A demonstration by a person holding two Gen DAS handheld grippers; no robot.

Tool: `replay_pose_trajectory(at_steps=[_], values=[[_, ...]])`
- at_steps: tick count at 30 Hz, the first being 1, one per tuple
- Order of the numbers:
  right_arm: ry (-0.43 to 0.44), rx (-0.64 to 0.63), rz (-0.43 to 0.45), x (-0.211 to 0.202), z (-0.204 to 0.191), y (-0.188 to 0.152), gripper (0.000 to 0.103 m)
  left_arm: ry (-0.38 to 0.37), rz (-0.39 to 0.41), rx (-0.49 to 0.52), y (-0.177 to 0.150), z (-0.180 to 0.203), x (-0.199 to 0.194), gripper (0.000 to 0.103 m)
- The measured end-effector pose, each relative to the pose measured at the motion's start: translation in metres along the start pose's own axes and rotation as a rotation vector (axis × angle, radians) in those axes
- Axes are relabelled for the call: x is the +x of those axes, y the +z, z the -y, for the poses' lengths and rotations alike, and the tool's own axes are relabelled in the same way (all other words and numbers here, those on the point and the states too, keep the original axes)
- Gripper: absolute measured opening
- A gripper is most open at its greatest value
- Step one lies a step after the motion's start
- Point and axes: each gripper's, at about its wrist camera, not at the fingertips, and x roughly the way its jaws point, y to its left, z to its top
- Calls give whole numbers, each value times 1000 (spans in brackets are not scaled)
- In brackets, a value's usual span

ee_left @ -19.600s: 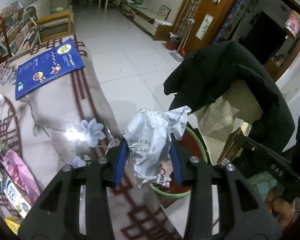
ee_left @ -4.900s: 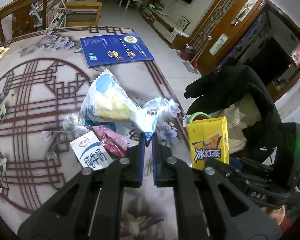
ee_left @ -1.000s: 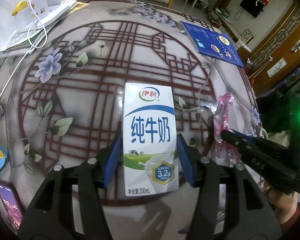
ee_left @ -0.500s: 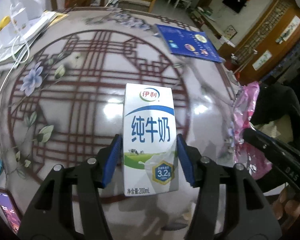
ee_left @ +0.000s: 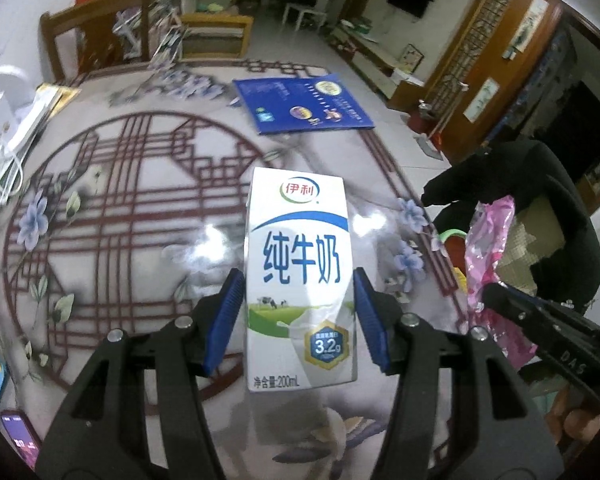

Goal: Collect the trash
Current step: 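Carry the milk carton and pink wrapper in both tools over the red bin, then open the left tool to drop the milk carton while the right tool drops the wrapper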

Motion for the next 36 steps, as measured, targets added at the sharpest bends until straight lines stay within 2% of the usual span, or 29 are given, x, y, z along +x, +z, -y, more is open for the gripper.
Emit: replay_pose_trajectory(at_steps=[16,20,24,31,33,34,35,36], values=[[-46,106,55,-28,59,-8,16,-56,8,89,12,66,14,53],[-80,161,69,-34,92,-8,16,-97,-18,137,16,101,32,53],[-145,242,79,-39,143,-9,16,-166,-48,193,18,150,56,53],[-243,303,69,-41,218,-6,16,-269,-86,287,22,236,98,53],[-260,309,66,-39,234,-4,20,-288,-83,308,25,254,108,54],[-266,312,68,-37,242,-3,23,-295,-80,315,27,261,111,63],[-274,318,76,-36,251,-2,41,-297,-70,320,29,267,114,74],[-286,326,81,-33,257,-2,52,-297,-62,323,30,272,115,77]])
